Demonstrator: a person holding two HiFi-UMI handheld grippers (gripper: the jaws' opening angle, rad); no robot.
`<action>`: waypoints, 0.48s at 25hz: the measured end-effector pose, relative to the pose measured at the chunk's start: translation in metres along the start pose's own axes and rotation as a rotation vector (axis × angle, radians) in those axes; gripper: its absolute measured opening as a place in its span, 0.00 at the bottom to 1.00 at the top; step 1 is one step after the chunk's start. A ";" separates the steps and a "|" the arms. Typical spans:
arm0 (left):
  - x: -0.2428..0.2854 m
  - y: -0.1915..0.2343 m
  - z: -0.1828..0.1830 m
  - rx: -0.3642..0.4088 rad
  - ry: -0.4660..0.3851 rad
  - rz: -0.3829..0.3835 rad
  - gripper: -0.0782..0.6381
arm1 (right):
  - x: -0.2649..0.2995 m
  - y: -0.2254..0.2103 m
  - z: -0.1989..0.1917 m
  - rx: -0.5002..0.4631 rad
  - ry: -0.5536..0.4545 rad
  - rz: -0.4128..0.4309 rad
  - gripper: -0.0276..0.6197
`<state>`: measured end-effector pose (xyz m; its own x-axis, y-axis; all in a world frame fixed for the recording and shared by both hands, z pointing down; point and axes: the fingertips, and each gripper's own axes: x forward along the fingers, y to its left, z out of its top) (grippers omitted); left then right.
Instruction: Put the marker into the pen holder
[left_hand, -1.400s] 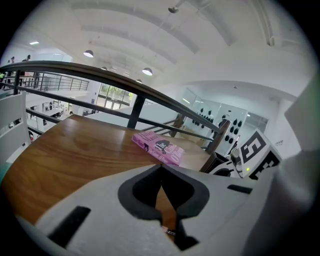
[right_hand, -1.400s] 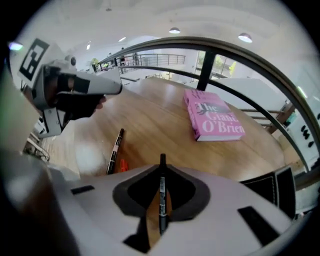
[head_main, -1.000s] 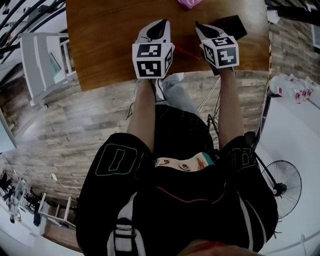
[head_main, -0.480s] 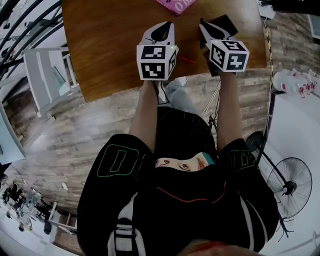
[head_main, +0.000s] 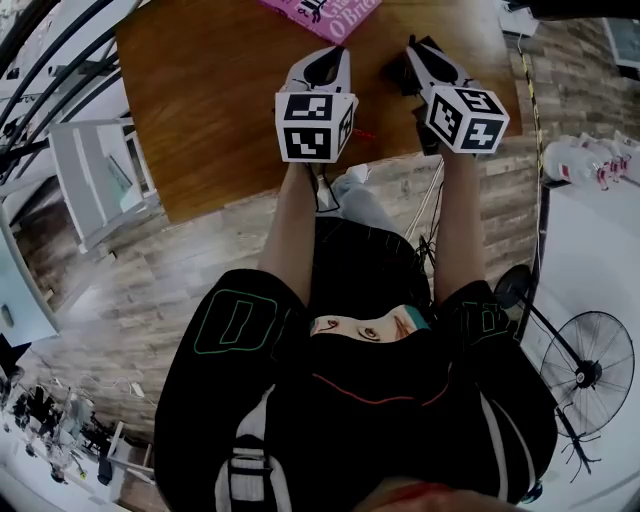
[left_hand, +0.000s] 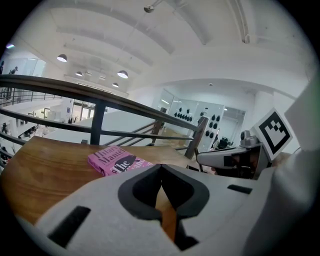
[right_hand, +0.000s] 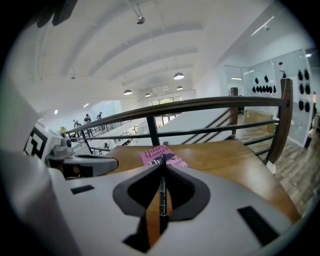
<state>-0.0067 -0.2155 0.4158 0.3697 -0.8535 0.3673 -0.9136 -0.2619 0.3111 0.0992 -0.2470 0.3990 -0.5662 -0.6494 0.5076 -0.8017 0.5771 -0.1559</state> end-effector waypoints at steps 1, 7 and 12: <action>0.003 -0.003 0.002 0.004 -0.002 -0.004 0.12 | -0.002 -0.003 0.004 0.003 -0.014 -0.003 0.11; 0.016 -0.016 0.016 0.014 -0.016 -0.021 0.12 | -0.012 -0.021 0.023 0.009 -0.094 -0.023 0.11; 0.027 -0.025 0.036 0.038 -0.042 -0.031 0.12 | -0.019 -0.037 0.040 0.008 -0.138 -0.038 0.11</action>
<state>0.0203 -0.2479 0.3861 0.3911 -0.8625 0.3211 -0.9079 -0.3044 0.2882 0.1321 -0.2758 0.3614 -0.5561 -0.7327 0.3923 -0.8241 0.5474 -0.1457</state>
